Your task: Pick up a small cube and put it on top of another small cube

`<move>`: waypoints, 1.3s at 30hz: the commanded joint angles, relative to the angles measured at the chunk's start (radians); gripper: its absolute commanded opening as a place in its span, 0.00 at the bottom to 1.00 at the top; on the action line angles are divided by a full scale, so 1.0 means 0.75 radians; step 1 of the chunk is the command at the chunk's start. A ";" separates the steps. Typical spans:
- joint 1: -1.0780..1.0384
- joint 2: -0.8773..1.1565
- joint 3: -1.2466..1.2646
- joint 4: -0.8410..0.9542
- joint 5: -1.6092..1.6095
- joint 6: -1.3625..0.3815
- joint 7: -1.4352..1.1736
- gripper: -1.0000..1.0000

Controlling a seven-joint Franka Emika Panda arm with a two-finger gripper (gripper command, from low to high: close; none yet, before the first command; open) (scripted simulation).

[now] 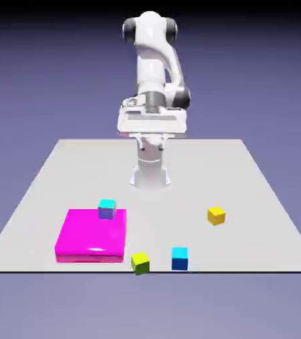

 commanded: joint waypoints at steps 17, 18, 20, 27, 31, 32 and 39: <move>0.068 0.822 0.077 0.390 -0.149 -0.203 0.385 0.50; 0.072 0.870 0.081 0.413 -0.158 -0.215 0.407 0.50; 0.080 0.966 0.090 0.459 -0.176 -0.239 0.452 0.50; 0.116 1.231 0.078 0.569 -0.225 -0.214 0.548 0.50; 0.155 1.398 0.030 0.623 -0.257 -0.100 0.577 0.50; 0.155 1.398 0.030 0.623 -0.257 -0.100 0.577 0.00; 0.069 1.108 0.113 0.523 -0.199 -0.291 0.549 0.00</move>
